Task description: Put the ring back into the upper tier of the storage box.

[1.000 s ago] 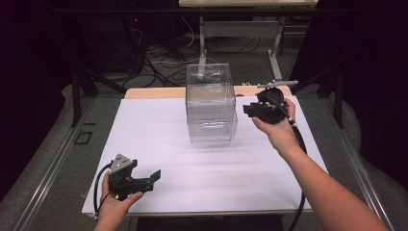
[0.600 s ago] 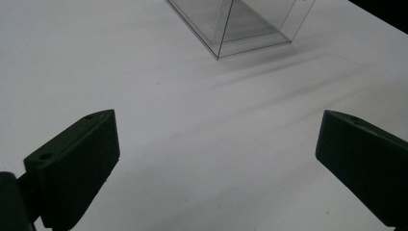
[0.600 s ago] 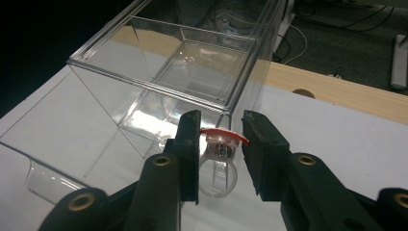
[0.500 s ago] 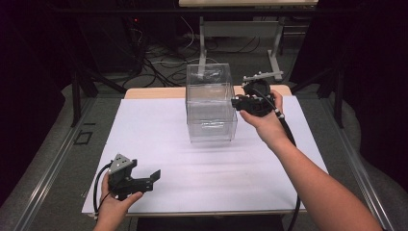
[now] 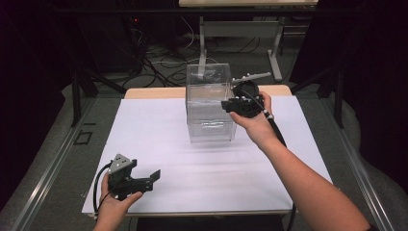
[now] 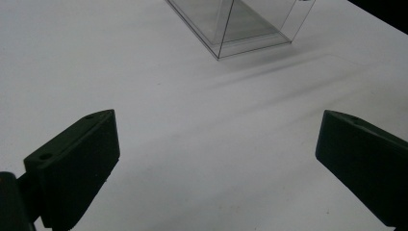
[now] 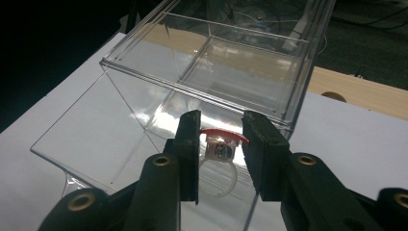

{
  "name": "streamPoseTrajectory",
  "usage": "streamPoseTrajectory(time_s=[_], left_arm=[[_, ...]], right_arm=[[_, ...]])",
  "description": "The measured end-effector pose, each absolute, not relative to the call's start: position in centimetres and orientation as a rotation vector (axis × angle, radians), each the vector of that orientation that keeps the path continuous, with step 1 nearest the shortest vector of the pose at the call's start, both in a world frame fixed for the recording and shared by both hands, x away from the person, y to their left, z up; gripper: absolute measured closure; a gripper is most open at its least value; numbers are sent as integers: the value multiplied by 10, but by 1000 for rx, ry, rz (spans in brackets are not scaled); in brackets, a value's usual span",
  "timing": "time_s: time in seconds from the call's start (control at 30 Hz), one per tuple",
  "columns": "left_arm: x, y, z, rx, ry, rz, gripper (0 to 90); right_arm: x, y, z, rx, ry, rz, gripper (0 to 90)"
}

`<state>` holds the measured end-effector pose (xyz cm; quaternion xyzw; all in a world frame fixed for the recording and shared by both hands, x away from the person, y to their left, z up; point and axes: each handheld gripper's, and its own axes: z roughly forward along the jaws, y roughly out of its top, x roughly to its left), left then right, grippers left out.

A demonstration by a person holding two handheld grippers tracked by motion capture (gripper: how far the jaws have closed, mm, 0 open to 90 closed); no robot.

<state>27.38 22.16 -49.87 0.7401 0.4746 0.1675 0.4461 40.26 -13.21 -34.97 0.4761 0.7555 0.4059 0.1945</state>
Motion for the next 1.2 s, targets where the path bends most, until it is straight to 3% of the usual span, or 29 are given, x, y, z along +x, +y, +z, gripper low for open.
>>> streamPoseTrajectory(time_s=[1.2], left_arm=[[274,222,-498,1830,1174,415,18]], right_arm=[[405,-96,-366,1311,2212,1123,672]])
